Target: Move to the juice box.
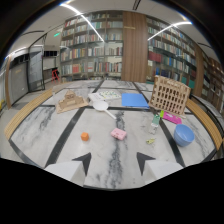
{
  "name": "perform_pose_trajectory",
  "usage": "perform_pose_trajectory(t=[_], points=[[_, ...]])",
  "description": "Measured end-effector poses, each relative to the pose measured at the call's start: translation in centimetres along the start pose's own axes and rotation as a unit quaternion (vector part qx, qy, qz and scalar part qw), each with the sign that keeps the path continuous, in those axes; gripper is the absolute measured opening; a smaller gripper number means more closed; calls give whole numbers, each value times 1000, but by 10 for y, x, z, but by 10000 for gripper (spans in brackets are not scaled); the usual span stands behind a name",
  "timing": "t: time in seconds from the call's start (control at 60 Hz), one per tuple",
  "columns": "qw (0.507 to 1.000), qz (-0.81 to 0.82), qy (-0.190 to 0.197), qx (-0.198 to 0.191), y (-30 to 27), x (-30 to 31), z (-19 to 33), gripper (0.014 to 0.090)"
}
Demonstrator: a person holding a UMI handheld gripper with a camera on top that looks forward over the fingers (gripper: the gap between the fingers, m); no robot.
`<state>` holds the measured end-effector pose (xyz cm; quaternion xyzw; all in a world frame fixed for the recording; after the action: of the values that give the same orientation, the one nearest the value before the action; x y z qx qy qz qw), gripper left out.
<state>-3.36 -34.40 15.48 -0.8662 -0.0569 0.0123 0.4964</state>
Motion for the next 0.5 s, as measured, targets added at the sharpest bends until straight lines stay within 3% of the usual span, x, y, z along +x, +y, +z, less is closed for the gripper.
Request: perform_pose_trajectory(t=[0.2, 0.35, 0.5], points=[[1000, -8, 10, -7, 17, 6, -20, 859], [1000, -13, 16, -18, 33, 33, -32, 858], [999, -19, 46, -21, 37, 78, -32, 860]])
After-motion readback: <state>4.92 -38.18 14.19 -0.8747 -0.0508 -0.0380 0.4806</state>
